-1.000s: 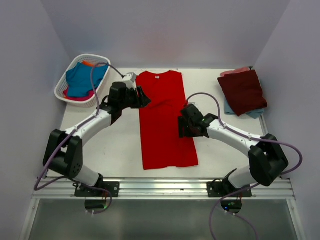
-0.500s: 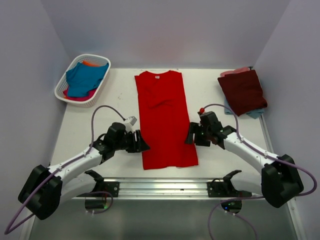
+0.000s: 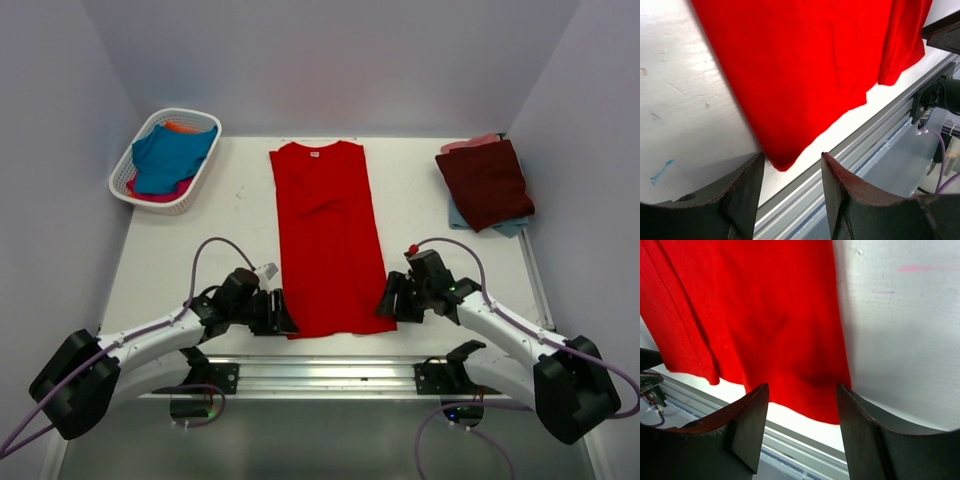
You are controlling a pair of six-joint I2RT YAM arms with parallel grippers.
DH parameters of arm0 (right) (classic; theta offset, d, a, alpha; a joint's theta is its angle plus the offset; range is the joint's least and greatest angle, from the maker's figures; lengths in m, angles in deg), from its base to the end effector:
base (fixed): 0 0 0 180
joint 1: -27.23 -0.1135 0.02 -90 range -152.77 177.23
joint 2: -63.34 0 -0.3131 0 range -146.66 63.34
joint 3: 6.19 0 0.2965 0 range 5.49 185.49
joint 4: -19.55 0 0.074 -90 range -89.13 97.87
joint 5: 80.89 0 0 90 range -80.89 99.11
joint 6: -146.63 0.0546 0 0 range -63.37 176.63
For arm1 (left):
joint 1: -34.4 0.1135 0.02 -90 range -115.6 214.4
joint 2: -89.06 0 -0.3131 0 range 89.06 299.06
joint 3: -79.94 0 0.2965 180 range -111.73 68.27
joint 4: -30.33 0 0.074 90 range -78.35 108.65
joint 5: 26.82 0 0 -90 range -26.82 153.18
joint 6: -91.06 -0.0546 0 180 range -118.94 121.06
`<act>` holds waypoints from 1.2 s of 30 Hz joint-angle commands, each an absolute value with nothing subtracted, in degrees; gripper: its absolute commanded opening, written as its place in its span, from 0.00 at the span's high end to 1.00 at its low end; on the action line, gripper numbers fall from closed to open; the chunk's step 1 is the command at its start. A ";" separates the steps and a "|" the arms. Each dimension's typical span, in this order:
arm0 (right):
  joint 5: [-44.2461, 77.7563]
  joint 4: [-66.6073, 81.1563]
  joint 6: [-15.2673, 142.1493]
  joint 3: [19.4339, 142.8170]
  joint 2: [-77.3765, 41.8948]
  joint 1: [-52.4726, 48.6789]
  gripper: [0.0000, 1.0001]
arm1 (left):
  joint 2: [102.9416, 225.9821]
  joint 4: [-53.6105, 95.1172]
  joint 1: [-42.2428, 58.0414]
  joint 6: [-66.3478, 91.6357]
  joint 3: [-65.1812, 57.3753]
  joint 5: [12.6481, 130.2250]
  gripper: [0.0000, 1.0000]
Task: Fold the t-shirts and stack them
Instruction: Fold the tshirt
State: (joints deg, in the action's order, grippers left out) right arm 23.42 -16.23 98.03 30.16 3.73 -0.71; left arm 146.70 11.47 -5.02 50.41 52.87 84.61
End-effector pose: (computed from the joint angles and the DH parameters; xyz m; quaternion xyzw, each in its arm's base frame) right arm 0.1697 0.1053 0.1577 0.0790 0.9535 0.2494 0.1495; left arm 0.1333 -0.1354 0.1324 -0.0155 0.9237 -0.3629 0.1215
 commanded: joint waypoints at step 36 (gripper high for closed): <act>23.79 -17.97 101.10 26.67 5.51 -0.54 0.51 | 151.36 0.62 -9.02 56.08 52.35 71.35 0.48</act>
State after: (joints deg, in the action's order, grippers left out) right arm 22.41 -18.37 100.57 27.77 6.24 -0.60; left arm 148.52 1.46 -8.50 55.63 47.91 72.72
